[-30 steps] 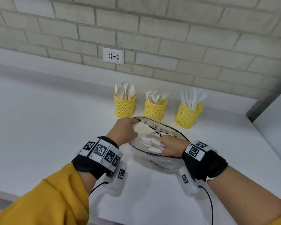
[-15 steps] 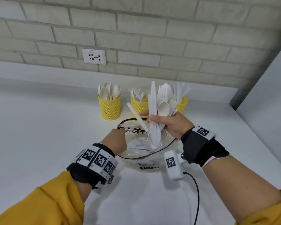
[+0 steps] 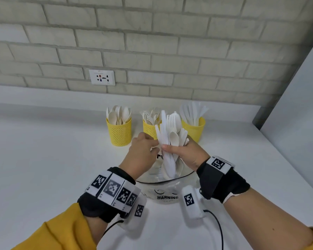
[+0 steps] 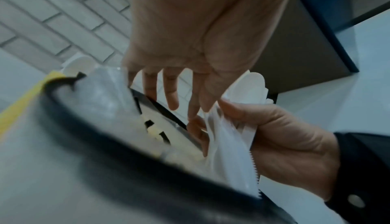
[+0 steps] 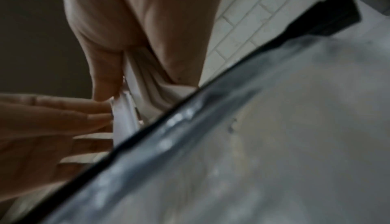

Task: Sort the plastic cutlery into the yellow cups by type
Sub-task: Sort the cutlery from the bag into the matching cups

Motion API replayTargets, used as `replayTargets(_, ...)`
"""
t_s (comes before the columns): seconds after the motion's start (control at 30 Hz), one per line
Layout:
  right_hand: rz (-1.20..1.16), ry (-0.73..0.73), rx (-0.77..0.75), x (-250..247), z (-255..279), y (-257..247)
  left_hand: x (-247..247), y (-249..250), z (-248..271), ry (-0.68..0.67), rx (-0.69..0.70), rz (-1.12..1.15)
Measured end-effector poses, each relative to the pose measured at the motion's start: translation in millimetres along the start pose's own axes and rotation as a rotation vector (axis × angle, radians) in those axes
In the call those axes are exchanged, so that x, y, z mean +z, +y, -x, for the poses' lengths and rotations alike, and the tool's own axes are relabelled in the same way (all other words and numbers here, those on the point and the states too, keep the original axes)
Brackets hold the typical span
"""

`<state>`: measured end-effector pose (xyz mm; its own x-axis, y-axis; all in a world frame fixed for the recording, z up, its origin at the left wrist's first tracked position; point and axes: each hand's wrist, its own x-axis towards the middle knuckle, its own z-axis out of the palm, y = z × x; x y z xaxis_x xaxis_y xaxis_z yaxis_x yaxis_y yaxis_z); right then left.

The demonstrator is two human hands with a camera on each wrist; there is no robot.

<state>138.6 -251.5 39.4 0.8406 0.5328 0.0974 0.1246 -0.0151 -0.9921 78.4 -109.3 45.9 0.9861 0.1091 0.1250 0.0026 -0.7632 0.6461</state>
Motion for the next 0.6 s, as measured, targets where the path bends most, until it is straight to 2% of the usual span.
replayTargets(0.07, 0.038, 0.024, -0.028, 2, -1, -9, -4, 6, -1, 0.014, 0.036, -0.001)
replayTargets(0.13, 0.017, 0.107, -0.075, 1, -6, -22, -12, 15, -1, 0.018, 0.098, -0.004)
replayTargets(0.23, -0.129, 0.204, -0.119, -4, -11, -44, -25, 34, -2, 0.066, 0.235, 0.064)
replayTargets(0.3, -0.265, 0.193, -0.116, -6, -8, -56, -32, 39, -4, 0.071, 0.249, 0.266)
replayTargets(0.33, -0.316, 0.173, -0.106, -7, -7, -58, -34, 39, -6, 0.047, 0.205, 0.420)
replayTargets(0.4, -0.366, 0.094, -0.086, -7, -4, -65, -39, 36, -11, -0.057, 0.096, 0.728)
replayTargets(0.43, -0.364, 0.043, -0.078, -6, -2, -67, -39, 34, -14, -0.136, 0.080, 0.796)
replayTargets(0.53, -0.291, -0.078, -0.015, -1, -1, -73, -35, 34, -19, -0.377, 0.126, 0.872)
replayTargets(0.6, -0.213, -0.118, 0.006, 3, 0, -75, -33, 36, -20, -0.438, 0.162, 0.923)
